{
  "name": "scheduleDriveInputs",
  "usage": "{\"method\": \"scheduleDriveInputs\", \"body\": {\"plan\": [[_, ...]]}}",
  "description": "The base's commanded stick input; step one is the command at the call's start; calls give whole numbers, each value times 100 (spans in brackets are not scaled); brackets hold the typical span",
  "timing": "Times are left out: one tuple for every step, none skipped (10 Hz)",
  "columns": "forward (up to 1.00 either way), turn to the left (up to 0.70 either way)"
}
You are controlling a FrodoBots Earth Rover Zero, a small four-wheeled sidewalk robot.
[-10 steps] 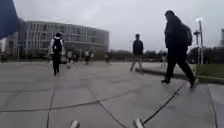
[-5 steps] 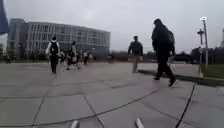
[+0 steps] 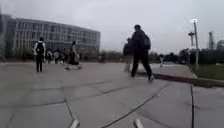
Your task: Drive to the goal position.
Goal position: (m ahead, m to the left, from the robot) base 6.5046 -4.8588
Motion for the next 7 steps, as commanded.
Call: {"method": "scheduleDriveInputs", "body": {"plan": [[77,-3],[77,-3],[77,-3],[77,-3],[77,-3],[77,-3],[77,-3]]}}
